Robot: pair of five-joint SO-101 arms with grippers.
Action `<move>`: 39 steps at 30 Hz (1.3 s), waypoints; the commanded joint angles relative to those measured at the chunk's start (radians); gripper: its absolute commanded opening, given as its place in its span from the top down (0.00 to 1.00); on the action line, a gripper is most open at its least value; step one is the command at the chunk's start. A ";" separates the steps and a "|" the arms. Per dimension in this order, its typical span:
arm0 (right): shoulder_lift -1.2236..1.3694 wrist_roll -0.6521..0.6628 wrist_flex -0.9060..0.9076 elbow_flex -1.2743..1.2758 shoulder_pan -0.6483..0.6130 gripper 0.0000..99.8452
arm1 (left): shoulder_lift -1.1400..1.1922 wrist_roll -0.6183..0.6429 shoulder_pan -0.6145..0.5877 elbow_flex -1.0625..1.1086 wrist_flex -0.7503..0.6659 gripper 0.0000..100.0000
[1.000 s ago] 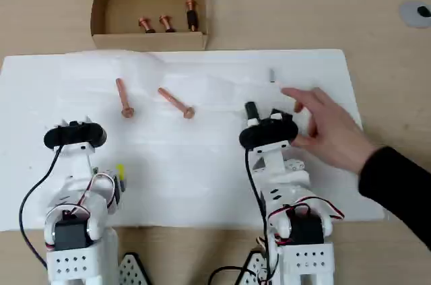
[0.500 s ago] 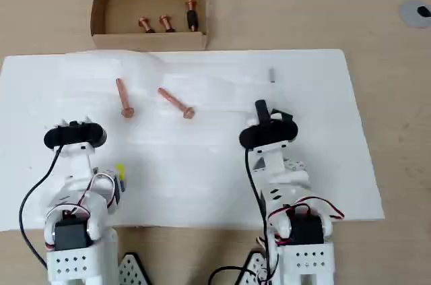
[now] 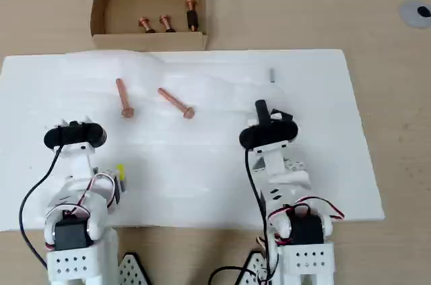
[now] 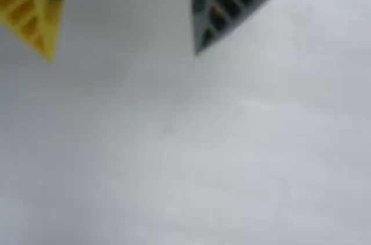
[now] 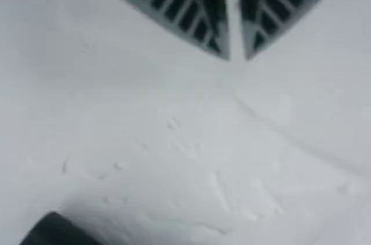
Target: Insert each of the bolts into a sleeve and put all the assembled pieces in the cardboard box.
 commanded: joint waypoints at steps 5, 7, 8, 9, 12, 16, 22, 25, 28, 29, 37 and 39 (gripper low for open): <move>-0.120 0.006 -0.014 -0.001 0.016 0.99 | -0.005 -0.008 -0.009 -0.003 -0.020 0.83; -0.120 0.006 -0.014 -0.001 0.016 0.99 | -0.005 -0.008 -0.009 -0.003 -0.020 0.83; -0.120 0.006 -0.014 -0.001 0.016 0.99 | -0.005 -0.008 -0.009 -0.003 -0.020 0.83; -0.120 0.006 -0.014 -0.001 0.016 0.99 | -0.005 -0.008 -0.009 -0.003 -0.020 0.83; -0.120 0.006 -0.014 -0.001 0.016 0.99 | -0.005 -0.008 -0.009 -0.003 -0.020 0.83; -0.120 0.006 -0.014 -0.001 0.016 0.99 | -0.005 -0.008 -0.009 -0.003 -0.020 0.83; -0.120 0.006 -0.014 -0.001 0.016 0.99 | -0.005 -0.008 -0.009 -0.003 -0.020 0.83; -0.120 0.006 -0.014 -0.001 0.016 0.99 | -0.005 -0.008 -0.009 -0.003 -0.020 0.83; -0.120 0.006 -0.015 -0.001 0.016 0.99 | -0.005 -0.008 -0.009 -0.003 -0.020 0.83; -0.120 0.006 -0.015 -0.001 0.015 0.99 | -0.005 -0.008 -0.009 -0.003 -0.020 0.83; -0.120 0.006 -0.015 -0.001 0.015 0.99 | -0.005 -0.008 -0.009 -0.003 -0.020 0.83; -0.120 0.006 -0.015 -0.001 0.015 0.99 | -0.005 -0.008 -0.009 -0.003 -0.020 0.83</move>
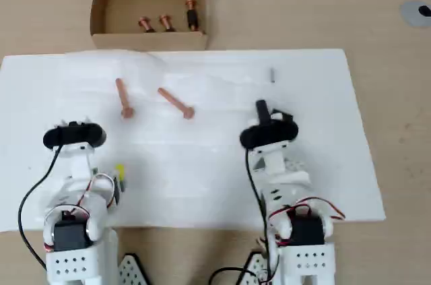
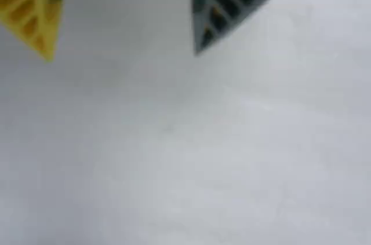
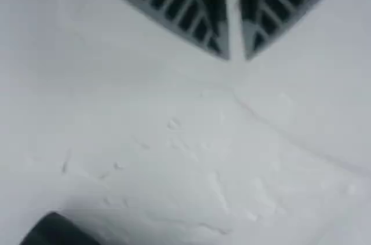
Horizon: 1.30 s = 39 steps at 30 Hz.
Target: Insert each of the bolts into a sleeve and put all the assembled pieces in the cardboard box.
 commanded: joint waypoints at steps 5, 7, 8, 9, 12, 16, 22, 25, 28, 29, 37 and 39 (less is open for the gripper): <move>-0.120 0.006 -0.015 -0.001 0.015 0.99 | -0.005 -0.008 -0.009 -0.003 -0.020 0.83; -0.120 0.006 -0.015 -0.001 0.015 0.99 | -0.005 -0.008 -0.009 -0.003 -0.020 0.83; -0.120 0.006 -0.017 -0.001 0.015 0.99 | -0.005 -0.008 -0.009 -0.003 -0.020 0.83; -0.120 0.006 -0.017 -0.001 0.015 0.99 | -0.005 -0.008 -0.009 -0.003 -0.020 0.83; -0.120 0.006 -0.017 -0.001 0.015 0.99 | -0.005 -0.008 -0.009 -0.003 -0.020 0.83; -0.120 0.006 -0.017 -0.001 0.013 0.99 | -0.005 -0.008 -0.009 -0.003 -0.020 0.83; -0.120 0.000 -0.017 -0.001 0.008 0.99 | -0.008 -0.006 0.021 -0.005 -0.021 0.83; -0.120 0.000 -0.017 -0.001 0.008 0.99 | -0.008 -0.008 0.055 -0.003 -0.021 0.83; -0.120 0.000 -0.017 -0.001 0.008 0.99 | -0.008 -0.008 0.064 -0.003 -0.021 0.83; -0.120 0.000 -0.017 -0.001 0.008 0.99 | -0.008 -0.008 0.064 -0.003 -0.021 0.83; -0.120 0.002 -0.017 -0.001 0.001 0.99 | -0.008 -0.008 0.064 -0.003 -0.021 0.83; -0.120 0.006 -0.017 -0.001 -0.004 0.99 | -0.008 -0.008 0.064 -0.003 -0.021 0.83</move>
